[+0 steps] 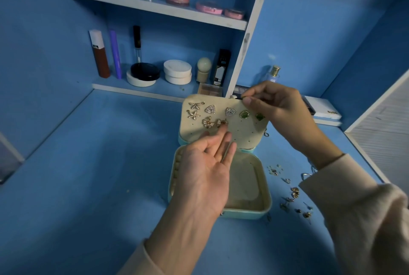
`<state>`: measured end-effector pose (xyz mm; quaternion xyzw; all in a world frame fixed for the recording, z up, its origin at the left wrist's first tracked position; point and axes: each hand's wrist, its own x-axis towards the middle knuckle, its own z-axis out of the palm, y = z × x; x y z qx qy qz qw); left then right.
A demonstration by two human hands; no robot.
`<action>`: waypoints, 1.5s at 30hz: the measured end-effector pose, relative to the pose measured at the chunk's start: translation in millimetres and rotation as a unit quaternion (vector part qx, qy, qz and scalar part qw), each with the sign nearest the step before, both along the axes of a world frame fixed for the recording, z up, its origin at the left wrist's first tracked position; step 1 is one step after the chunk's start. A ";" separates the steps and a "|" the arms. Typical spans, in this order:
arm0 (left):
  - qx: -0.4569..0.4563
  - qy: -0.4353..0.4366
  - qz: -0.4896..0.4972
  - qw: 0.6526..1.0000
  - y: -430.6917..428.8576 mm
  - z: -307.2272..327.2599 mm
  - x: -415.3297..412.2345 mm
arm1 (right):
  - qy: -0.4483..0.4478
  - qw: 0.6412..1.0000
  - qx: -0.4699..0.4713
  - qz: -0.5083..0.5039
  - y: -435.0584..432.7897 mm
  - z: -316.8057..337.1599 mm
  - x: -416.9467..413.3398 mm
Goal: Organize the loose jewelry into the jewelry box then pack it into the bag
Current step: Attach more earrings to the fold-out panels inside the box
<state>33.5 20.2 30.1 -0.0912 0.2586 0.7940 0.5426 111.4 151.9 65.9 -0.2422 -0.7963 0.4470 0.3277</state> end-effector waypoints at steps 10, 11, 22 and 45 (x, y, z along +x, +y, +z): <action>-0.013 0.015 -0.020 1.000 1.8 -7.0 -2.0 | 0.003 1.000 -0.007 -0.011 3.1 -1.5 -4.0; -0.015 0.017 -0.021 1.000 2.6 -7.5 -2.3 | 0.004 1.000 -0.008 -0.011 3.3 -1.3 -4.0; -0.015 0.048 -0.030 0.998 7.1 -4.7 -0.9 | 0.009 1.000 -0.006 -0.006 3.1 -2.3 -2.7; -0.015 -0.019 -0.049 0.999 2.8 8.8 0.5 | -0.007 0.998 0.054 -0.036 -10.7 -1.8 4.8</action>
